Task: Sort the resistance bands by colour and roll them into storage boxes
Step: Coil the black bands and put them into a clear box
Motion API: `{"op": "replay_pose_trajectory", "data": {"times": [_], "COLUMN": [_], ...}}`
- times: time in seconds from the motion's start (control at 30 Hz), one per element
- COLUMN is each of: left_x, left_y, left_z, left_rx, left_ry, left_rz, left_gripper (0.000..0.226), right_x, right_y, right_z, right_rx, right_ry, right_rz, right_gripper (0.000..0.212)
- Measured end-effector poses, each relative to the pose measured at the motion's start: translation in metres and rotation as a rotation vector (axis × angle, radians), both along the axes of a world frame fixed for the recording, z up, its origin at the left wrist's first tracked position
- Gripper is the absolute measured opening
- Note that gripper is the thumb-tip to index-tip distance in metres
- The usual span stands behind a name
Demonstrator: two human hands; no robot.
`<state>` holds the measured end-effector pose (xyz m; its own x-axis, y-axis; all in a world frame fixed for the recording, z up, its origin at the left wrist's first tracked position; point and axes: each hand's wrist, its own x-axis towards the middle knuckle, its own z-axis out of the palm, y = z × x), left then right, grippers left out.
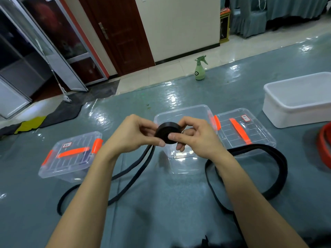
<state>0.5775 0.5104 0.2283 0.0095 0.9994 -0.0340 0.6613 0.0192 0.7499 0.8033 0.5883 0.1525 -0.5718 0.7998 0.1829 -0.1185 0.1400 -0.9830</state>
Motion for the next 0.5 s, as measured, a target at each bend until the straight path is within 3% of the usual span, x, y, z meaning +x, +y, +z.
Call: {"op": "replay_pose_trajectory", "data": {"times": [0.13, 0.23, 0.3, 0.4, 0.47, 0.5], "left_x": [0.013, 0.011, 0.002, -0.008, 0.0, 0.004], "left_y": [-0.005, -0.005, -0.008, -0.008, -0.004, -0.001], "left_z": [-0.022, -0.021, -0.013, -0.006, -0.001, 0.0], "left_rx": [0.165, 0.201, 0.149, 0.053, 0.042, 0.048], "left_ry": [-0.368, -0.386, -0.212, 0.404, 0.776, 0.874], "left_rz": [0.216, 0.241, 0.204, 0.086, -0.036, -0.083], "left_gripper": [0.039, 0.036, 0.03, 0.023, 0.022, 0.024], "right_x": [-0.014, -0.026, -0.022, -0.015, -0.022, -0.028], "right_y": [-0.003, -0.008, -0.005, -0.001, -0.003, -0.007], "right_z": [-0.001, -0.01, -0.016, -0.02, -0.018, -0.017], "right_rx": [-0.234, -0.314, -0.193, 0.191, 0.376, 0.412], "right_ry": [0.313, 0.4, 0.17, -0.36, -0.505, -0.523], "right_rz": [0.027, 0.076, 0.111, 0.05, 0.006, 0.017], "right_gripper": [0.021, 0.025, 0.027, 0.037, 0.038, 0.031]}}
